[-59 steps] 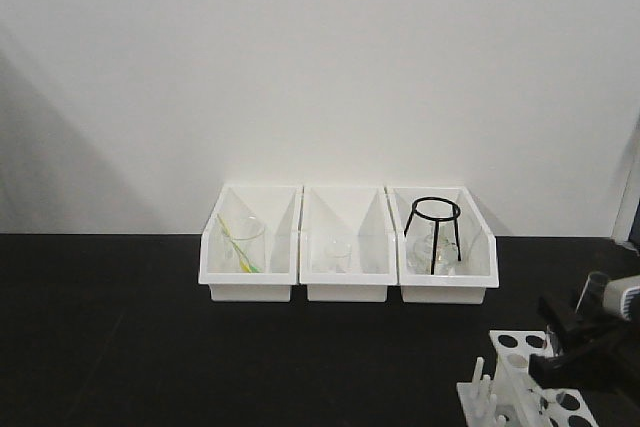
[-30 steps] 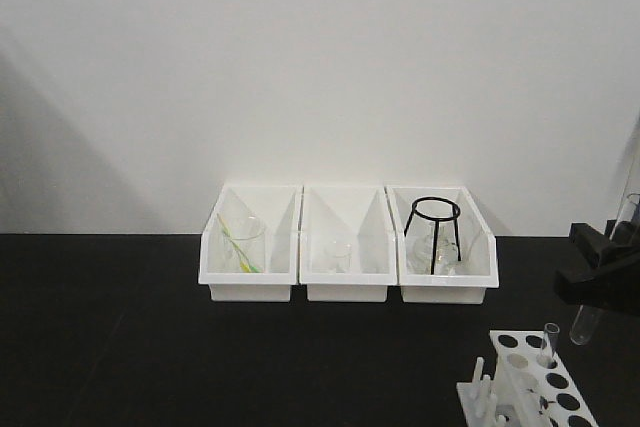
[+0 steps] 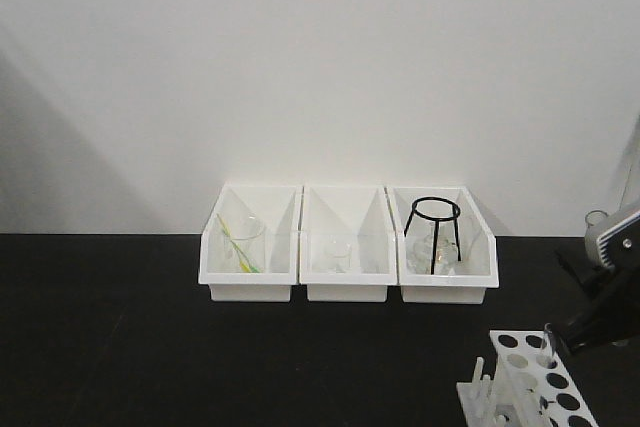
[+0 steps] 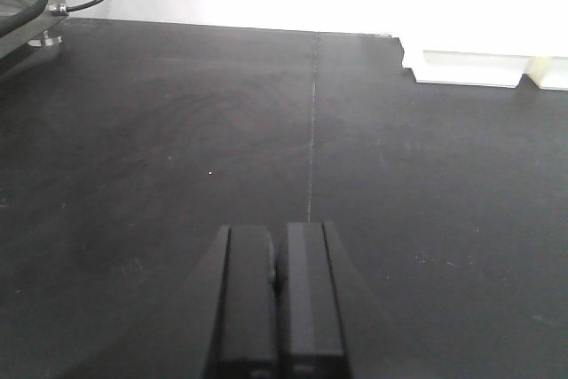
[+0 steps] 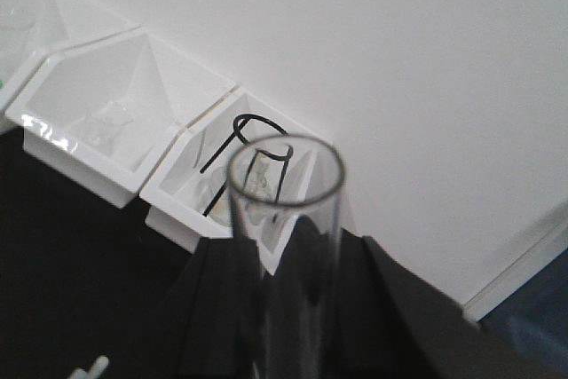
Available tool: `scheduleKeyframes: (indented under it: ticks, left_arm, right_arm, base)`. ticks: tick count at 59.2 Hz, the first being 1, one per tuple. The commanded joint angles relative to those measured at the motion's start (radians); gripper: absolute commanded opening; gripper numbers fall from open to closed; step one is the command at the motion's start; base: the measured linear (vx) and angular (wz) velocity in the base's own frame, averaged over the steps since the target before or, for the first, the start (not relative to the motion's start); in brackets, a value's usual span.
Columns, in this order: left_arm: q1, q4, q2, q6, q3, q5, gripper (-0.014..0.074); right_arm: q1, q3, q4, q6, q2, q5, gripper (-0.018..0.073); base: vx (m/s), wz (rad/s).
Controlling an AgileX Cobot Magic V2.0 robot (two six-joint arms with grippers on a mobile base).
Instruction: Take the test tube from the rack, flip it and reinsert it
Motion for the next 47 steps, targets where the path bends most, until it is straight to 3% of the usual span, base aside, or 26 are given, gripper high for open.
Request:
scheduleKeyframes:
  ticks: [1,18,28,35,47]
  left_arm:
    - [-0.007,-0.004,-0.011,0.0,0.0,-0.087,-0.0006]
    - [-0.007,-0.004,-0.011,0.0,0.0,-0.087,-0.0006]
    - [-0.007,-0.004,-0.011,0.0,0.0,-0.087,-0.0006]
    - [-0.007,-0.004,-0.011,0.0,0.0,-0.087,-0.0006]
    - [-0.007,-0.004,-0.011,0.0,0.0,-0.087,-0.0006]
  right_arm:
    - [-0.004,-0.038,-0.147,-0.009,-0.028,-0.068,0.0108]
    - [-0.004,-0.038,-0.526,-0.02,-0.028,-0.046,0.0115]
    - [-0.004,-0.038,-0.692,-0.028,-0.028,-0.045,0.0117]
    - [-0.004,-0.038,-0.758,-0.028,-0.028,-0.031,0.0119]
    - [-0.004,-0.038,-0.75,-0.012,-0.028,-0.015,0.012]
  base:
    - [0.0,0.0]
    - [0.0,0.0]
    - [0.0,0.0]
    - [0.0,0.0]
    - [0.0,0.0]
